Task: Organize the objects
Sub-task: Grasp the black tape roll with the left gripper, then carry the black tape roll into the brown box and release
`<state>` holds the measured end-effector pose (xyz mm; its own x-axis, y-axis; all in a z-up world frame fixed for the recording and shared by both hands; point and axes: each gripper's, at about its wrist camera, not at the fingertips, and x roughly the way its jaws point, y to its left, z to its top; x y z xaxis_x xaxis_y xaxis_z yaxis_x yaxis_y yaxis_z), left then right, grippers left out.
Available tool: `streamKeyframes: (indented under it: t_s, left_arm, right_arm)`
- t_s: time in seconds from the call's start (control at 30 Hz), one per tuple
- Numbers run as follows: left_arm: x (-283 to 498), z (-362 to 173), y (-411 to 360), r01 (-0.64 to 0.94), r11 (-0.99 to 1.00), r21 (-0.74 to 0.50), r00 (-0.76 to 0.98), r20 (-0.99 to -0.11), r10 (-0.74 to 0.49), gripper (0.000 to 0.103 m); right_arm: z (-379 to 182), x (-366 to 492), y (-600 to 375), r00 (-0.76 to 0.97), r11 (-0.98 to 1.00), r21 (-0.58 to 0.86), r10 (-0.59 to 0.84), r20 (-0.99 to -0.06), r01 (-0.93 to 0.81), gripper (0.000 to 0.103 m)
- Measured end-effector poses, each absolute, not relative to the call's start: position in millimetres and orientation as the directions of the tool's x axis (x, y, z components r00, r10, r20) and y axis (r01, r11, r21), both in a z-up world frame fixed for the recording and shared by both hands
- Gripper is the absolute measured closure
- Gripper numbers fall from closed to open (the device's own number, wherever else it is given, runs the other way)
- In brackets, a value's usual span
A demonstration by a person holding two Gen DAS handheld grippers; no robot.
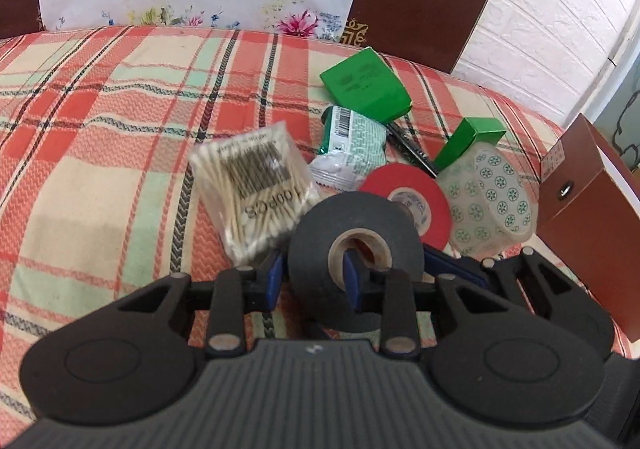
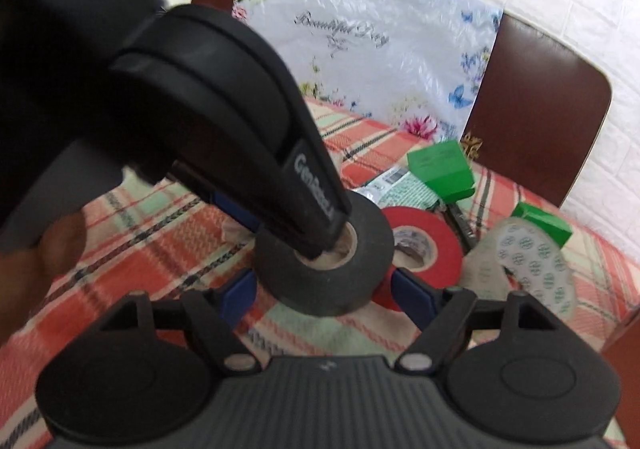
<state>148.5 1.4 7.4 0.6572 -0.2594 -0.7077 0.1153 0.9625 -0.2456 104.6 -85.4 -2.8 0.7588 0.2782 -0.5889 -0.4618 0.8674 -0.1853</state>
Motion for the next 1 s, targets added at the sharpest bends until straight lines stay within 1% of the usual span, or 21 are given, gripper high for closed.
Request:
streamKeyframes:
  t_s: [0.23,0.4,0.47,0.6,0.7,0.77,0.9,1.0]
  left_arm:
    - [120,13,-10,0.124,0.963,-0.239,0.629,-0.732,-0.263,0.07]
    - [95,17,-46,0.185,0.958,-0.219,0.612,-0.737,-0.287,0.07]
    - [93,32,-67,0.228,0.951,-0.207,0.631,-0.713,-0.306,0.07]
    - [98,74,-121,0.346,0.927,-0.145,0.69,-0.631,-0.356,0.07]
    - [108,103,-166,0.433,0.896,-0.102,0.718,-0.562,-0.411,0.07]
    - [119,111,-193,0.474,0.876,-0.088,0.72,-0.534,-0.443,0.07]
    - [143,115,-242,0.533,0.843,-0.072,0.694,-0.533,-0.484,0.07]
    - [158,109,-263,0.557,0.828,-0.062,0.67,-0.555,-0.492,0.07]
  right_arm:
    - [-2,81,-99,0.758,0.876,-0.166,0.28,-0.589,-0.453,0.027]
    - [-4,55,-131,0.772,0.896,-0.161,0.251,-0.583,-0.413,0.027]
    - [1,47,-149,0.814,0.912,-0.183,0.22,-0.538,-0.367,0.027]
    - [26,44,-191,0.912,0.947,-0.236,0.113,-0.393,-0.219,0.027]
    - [47,53,-232,0.954,0.968,-0.232,0.026,-0.299,-0.099,0.027]
    - [57,63,-262,0.962,0.978,-0.205,-0.023,-0.27,-0.034,0.027]
    - [62,87,-313,0.956,0.991,-0.123,-0.091,-0.278,0.059,0.027]
    - [56,106,-343,0.943,0.993,-0.071,-0.114,-0.313,0.097,0.027]
